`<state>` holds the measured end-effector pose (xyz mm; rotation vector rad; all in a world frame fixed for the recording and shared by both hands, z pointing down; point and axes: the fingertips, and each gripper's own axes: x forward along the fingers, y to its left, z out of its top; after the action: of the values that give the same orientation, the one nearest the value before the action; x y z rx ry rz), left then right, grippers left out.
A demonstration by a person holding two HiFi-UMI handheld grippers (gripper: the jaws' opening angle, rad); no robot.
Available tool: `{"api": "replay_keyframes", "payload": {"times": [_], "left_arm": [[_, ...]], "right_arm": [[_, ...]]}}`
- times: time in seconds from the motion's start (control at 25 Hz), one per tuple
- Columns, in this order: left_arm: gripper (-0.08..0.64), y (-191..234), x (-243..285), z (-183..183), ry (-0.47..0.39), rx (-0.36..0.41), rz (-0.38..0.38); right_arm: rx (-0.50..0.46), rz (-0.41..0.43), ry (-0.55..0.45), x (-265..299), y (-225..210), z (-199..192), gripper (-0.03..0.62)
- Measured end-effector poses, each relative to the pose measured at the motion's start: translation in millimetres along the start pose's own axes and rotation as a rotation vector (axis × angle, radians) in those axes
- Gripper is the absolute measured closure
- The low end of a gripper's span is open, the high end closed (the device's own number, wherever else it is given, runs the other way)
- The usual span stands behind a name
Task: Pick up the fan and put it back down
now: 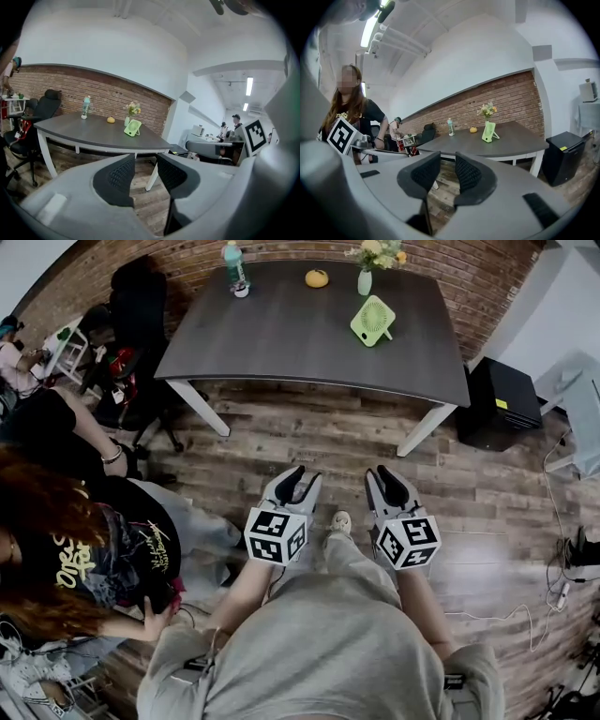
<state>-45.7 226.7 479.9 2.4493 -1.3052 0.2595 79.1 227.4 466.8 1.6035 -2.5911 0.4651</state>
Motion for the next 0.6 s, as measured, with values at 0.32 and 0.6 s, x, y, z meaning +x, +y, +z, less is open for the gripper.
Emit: {"api": "replay_keyframes", "payload": {"times": [0.32, 0.6], "left_arm": [[0.38, 14, 63, 44, -0.016, -0.015, 0.008], [0.373, 29, 111, 74, -0.041, -0.024, 0.035]], "right_arm": [[-0.01, 0.031, 0.029, 54, -47, 34, 0.401], [-0.017, 0.071, 0.039, 99, -82, 57, 0.357]]}}
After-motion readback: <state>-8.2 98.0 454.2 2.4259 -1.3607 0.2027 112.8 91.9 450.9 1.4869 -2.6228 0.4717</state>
